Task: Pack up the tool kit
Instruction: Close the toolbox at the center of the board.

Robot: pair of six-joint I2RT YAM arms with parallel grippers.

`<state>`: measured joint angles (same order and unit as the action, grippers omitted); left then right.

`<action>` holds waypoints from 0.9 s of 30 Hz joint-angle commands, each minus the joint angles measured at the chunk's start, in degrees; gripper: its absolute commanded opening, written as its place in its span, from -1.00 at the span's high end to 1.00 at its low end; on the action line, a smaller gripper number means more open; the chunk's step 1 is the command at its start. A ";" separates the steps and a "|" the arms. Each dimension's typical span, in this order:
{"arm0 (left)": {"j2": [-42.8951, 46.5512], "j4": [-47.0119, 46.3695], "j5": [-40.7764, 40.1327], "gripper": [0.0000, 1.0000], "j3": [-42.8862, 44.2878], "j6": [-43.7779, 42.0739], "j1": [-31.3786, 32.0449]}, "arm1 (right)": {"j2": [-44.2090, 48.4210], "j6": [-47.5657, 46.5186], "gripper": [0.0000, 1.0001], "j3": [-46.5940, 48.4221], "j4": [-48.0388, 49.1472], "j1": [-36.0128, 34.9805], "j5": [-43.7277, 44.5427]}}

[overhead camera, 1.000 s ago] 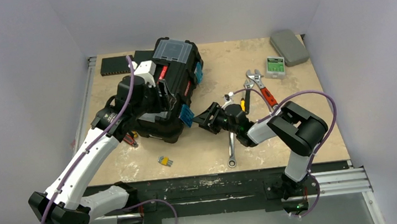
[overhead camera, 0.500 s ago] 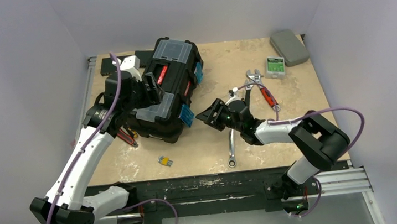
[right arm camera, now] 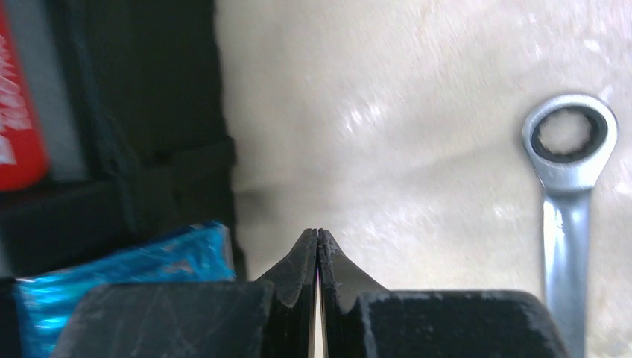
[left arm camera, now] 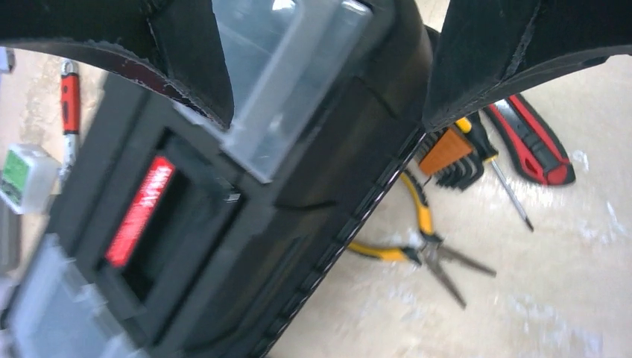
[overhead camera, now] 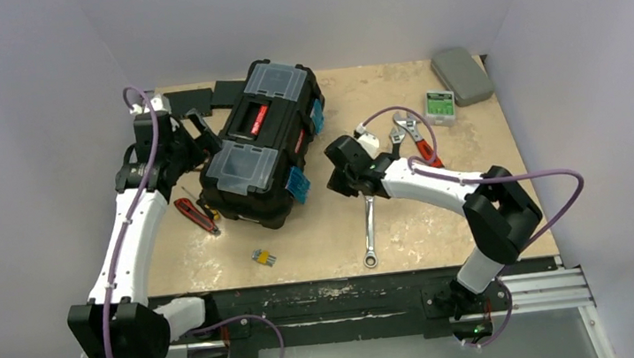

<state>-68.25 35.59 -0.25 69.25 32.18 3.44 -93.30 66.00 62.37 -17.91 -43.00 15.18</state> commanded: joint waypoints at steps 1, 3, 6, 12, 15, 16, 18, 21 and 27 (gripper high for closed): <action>-0.57 -7.83 3.77 -0.89 -6.98 2.09 -3.18 | -0.53 0.85 1.00 2.26 -7.95 -3.15 4.32; -0.59 -10.07 3.43 -0.89 -8.91 0.61 -3.44 | -2.09 1.24 1.00 5.01 -10.08 -4.48 5.70; -0.40 -14.11 5.18 -0.91 -12.11 -0.81 -3.44 | -5.93 3.45 1.00 10.90 -16.54 -6.32 8.39; -2.46 -23.72 15.61 -0.91 -18.53 2.43 -3.44 | -12.03 6.56 1.00 18.43 -21.75 -8.27 9.52; -3.47 -25.80 18.55 -0.88 -20.88 3.63 -3.36 | -12.97 6.69 1.00 18.95 -18.56 -8.33 7.56; -3.40 -26.98 19.42 -0.88 -22.21 4.31 -3.28 | -13.11 6.06 1.00 18.81 -16.46 -8.33 6.49; -3.29 -28.98 20.28 -0.85 -24.72 5.56 -3.01 | -13.37 5.06 1.00 18.73 -13.68 -8.37 5.25; -3.52 -29.61 20.22 -0.82 -27.26 6.49 -3.00 | -14.30 4.23 1.00 19.96 -12.28 -8.37 4.21; -4.21 -31.97 21.95 -0.79 -31.96 8.11 -2.95 | -16.12 2.59 1.00 21.72 -10.34 -8.33 1.61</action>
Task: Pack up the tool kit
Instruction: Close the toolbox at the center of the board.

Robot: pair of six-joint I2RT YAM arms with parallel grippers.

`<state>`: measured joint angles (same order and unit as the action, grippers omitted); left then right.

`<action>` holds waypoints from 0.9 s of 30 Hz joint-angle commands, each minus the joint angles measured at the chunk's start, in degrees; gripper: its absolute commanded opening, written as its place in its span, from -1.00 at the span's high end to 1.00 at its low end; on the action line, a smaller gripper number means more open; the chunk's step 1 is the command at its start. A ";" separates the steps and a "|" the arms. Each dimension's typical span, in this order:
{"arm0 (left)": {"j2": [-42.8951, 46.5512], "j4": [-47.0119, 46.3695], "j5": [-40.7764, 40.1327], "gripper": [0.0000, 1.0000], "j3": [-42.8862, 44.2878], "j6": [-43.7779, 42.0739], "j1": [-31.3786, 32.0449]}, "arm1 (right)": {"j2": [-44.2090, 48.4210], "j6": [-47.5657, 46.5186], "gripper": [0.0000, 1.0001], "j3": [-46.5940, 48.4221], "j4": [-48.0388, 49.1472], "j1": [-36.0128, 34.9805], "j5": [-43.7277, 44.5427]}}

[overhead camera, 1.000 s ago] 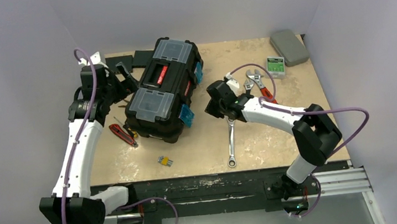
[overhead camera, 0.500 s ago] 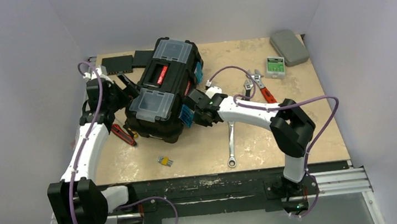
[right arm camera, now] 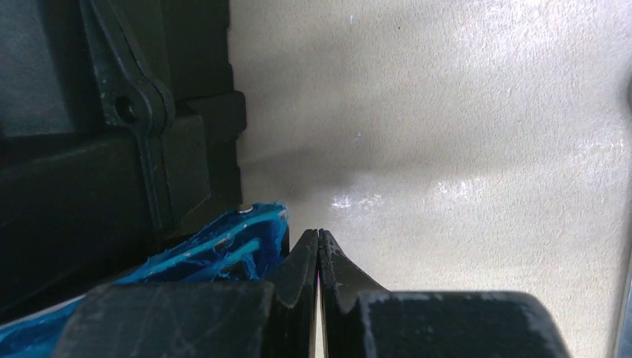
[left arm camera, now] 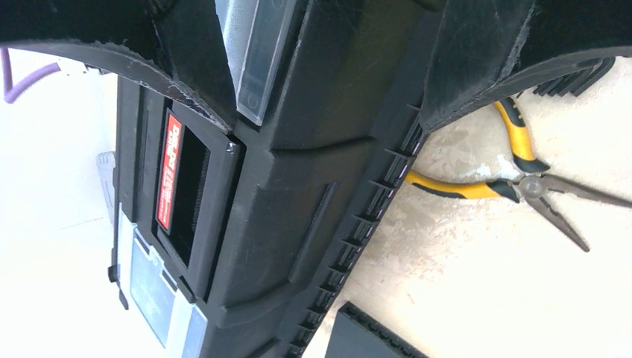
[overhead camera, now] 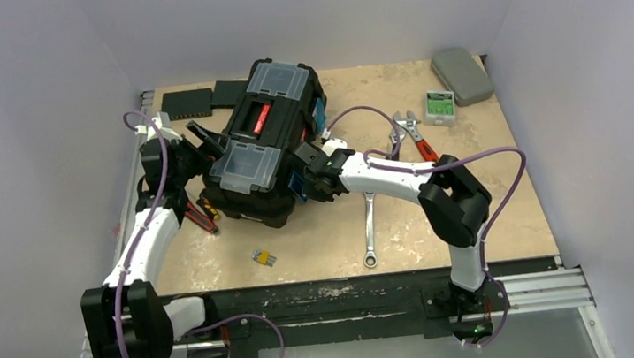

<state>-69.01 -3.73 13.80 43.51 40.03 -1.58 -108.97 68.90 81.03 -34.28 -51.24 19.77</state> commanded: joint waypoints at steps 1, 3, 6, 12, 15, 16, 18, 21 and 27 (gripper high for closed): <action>-3.72 6.78 8.55 -0.78 -7.00 0.43 2.07 | -0.33 -1.66 1.00 2.43 7.87 -0.04 -4.08; -4.47 4.84 10.64 -0.77 -8.49 1.23 2.19 | 0.07 -3.08 1.00 1.13 11.14 0.08 -4.89; -5.69 1.70 12.63 -0.76 -9.50 1.87 2.60 | 0.06 -4.68 1.00 -0.26 16.00 0.09 -6.80; -6.57 -1.49 13.43 -0.75 -12.50 2.87 3.69 | -0.79 -6.08 1.00 0.16 19.13 0.44 -9.03; -6.65 -4.04 13.79 -0.75 -14.87 3.20 3.69 | -0.91 -6.59 1.00 -0.29 21.69 0.68 -10.16; -6.92 -4.76 14.18 -0.75 -15.37 3.29 3.69 | -1.23 -6.74 1.00 -0.15 22.17 0.81 -10.78; -7.60 -6.97 15.39 -0.75 -16.41 3.82 3.69 | -1.93 -7.19 1.00 -0.22 23.95 1.08 -12.49; -8.81 -10.81 16.85 -0.75 -18.08 5.32 3.78 | -2.92 -7.57 1.00 -1.11 27.84 1.28 -15.02; -11.89 -12.06 17.10 -0.76 -18.18 5.04 4.92 | -4.92 -8.15 1.00 -1.80 33.95 1.72 -19.43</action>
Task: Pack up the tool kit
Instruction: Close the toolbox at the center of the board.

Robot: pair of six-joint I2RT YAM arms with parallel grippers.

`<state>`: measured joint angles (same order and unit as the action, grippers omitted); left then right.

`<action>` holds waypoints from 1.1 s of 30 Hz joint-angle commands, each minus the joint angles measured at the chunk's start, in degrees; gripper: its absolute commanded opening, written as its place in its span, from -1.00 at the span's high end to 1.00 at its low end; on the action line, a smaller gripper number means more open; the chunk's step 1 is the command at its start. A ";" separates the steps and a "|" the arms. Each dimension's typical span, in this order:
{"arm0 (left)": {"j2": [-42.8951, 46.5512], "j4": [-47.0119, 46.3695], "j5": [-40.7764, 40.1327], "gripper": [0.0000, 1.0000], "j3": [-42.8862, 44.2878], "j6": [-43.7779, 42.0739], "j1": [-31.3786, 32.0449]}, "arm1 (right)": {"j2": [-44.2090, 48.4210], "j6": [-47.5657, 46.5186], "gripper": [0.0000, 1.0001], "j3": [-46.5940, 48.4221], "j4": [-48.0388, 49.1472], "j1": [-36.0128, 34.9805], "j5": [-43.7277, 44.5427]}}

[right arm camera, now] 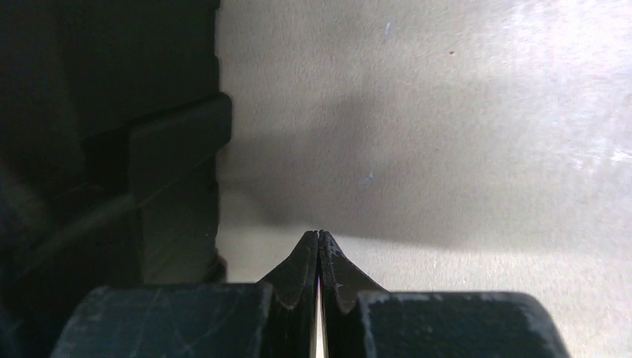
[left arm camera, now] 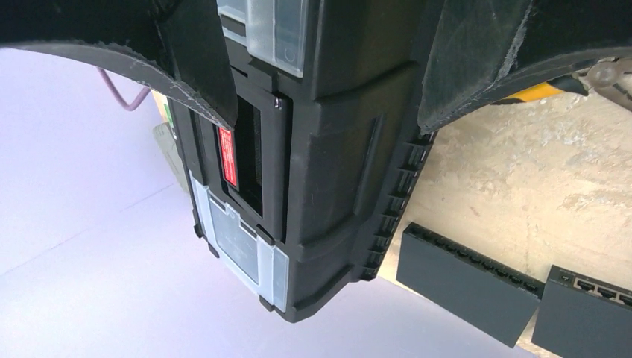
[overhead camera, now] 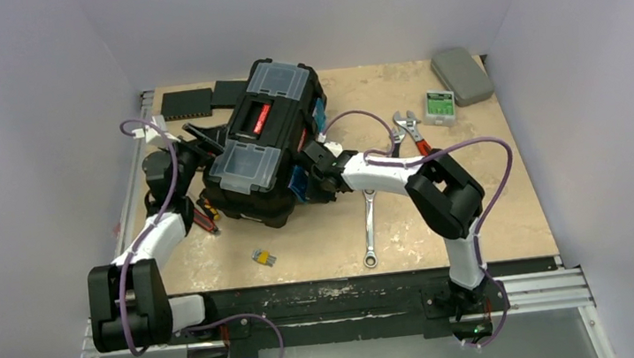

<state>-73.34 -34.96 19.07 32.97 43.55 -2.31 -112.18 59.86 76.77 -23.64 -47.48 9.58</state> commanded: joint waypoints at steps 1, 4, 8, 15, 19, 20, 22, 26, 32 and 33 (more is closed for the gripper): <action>-8.08 18.96 11.76 -0.76 -7.66 1.47 6.05 | -2.25 0.80 1.00 2.91 24.73 -2.01 -9.34; -9.61 18.18 11.75 -0.76 -7.52 1.78 7.12 | -3.38 0.70 1.00 3.90 26.17 -2.00 -11.07; -10.15 17.71 10.60 -0.76 -8.23 1.83 8.63 | -4.82 0.68 1.00 5.97 25.36 -2.00 -11.16; -11.58 13.67 10.81 -0.76 -10.81 3.69 10.64 | -6.91 1.10 1.00 7.13 30.32 -2.00 -14.42; -12.21 12.52 10.81 -0.75 -11.16 4.53 12.05 | -7.96 1.35 1.00 8.08 33.16 -2.00 -16.09; -12.32 12.14 10.69 -0.75 -11.18 4.83 12.40 | -8.12 1.55 1.00 8.20 34.23 -2.00 -16.49; -12.57 11.65 10.43 -0.75 -11.34 5.37 13.31 | -8.54 1.56 1.00 8.49 36.67 -2.00 -17.43; -13.09 11.05 10.05 -0.75 -11.28 6.01 14.20 | -8.86 1.33 1.00 9.28 39.92 -2.00 -17.58; -13.08 10.54 8.87 -0.75 -11.65 7.00 15.58 | -9.91 1.18 1.00 10.73 43.32 -2.00 -19.34; -13.06 10.48 8.65 -0.75 -11.62 7.20 15.74 | -10.00 1.22 1.00 10.95 43.37 -2.00 -19.48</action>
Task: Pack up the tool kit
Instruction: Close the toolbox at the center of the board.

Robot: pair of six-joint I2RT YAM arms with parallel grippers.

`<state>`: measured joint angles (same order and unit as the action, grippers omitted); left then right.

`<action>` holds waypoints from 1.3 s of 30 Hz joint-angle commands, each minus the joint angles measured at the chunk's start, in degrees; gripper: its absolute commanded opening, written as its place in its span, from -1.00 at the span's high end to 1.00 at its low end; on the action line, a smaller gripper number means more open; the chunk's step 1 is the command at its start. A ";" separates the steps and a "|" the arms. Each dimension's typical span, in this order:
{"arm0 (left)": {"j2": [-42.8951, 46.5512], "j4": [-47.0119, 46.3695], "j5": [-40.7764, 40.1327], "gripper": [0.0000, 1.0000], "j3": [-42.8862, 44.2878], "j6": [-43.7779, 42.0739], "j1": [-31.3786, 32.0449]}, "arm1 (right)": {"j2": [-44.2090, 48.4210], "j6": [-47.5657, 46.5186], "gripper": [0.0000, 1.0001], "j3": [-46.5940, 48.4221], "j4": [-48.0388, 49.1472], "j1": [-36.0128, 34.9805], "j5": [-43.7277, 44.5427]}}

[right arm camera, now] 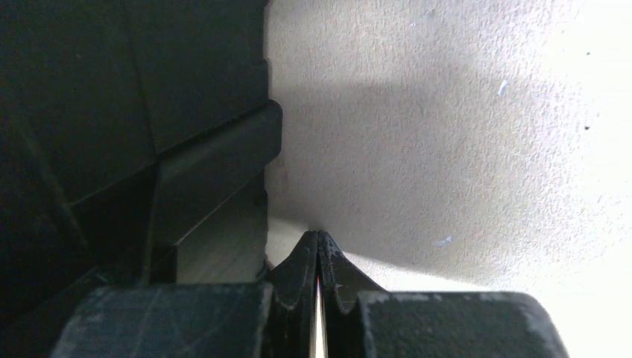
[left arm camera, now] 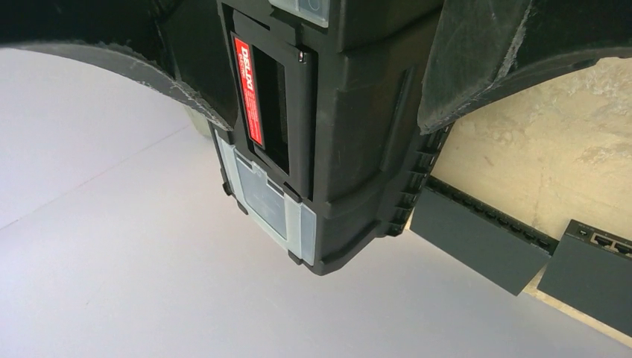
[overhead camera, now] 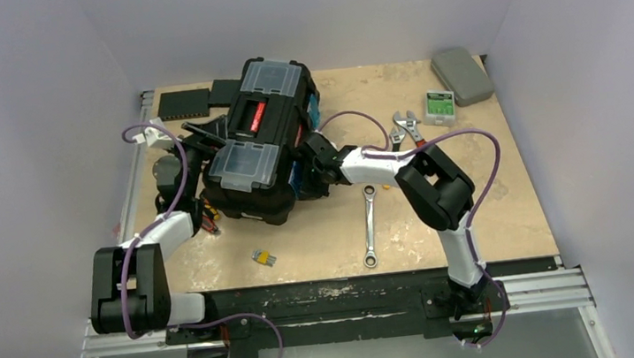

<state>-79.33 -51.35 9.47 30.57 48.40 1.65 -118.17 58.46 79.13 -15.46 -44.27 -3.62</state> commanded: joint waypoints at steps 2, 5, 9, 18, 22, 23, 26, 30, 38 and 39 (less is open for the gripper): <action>-6.88 26.88 18.08 -0.74 -9.26 2.44 11.88 | -3.62 2.80 1.00 8.66 33.76 -5.21 -6.04; -4.44 31.47 16.20 -0.75 -7.65 0.57 11.56 | 0.63 2.16 1.00 5.71 29.53 -5.06 -2.06; 0.74 39.13 12.82 -0.75 -4.05 -2.17 10.55 | 9.40 1.93 1.00 -1.53 24.94 -3.52 4.72; 9.24 54.15 3.60 -0.77 7.73 -5.49 10.66 | 23.78 -0.37 1.00 -10.21 12.04 3.74 10.48; 7.67 52.60 3.88 -0.77 9.45 -3.81 12.54 | 29.09 -2.06 1.00 -15.06 11.69 8.32 8.49; 7.20 52.32 4.22 -0.77 9.74 -3.54 13.10 | 30.41 -2.62 1.00 -16.17 11.40 9.38 8.35; 6.83 52.23 4.82 -0.75 11.65 -5.39 15.09 | 35.09 -5.83 1.00 -19.43 11.47 12.23 7.31; 10.35 61.47 -1.53 -0.75 17.15 -12.02 17.07 | 41.92 -14.10 1.00 -22.77 12.55 14.85 6.87; 22.52 70.07 -19.61 -0.80 22.63 -17.81 17.15 | 57.23 -34.09 0.95 -29.01 11.52 15.36 18.59; 24.57 70.86 -23.47 -0.81 22.65 -17.96 17.09 | 59.24 -34.76 0.89 -29.87 11.04 15.36 22.90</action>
<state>-61.17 13.39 -1.37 49.56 34.28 18.85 -65.08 34.54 51.92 -5.21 -29.02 8.34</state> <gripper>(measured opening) 0.897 0.019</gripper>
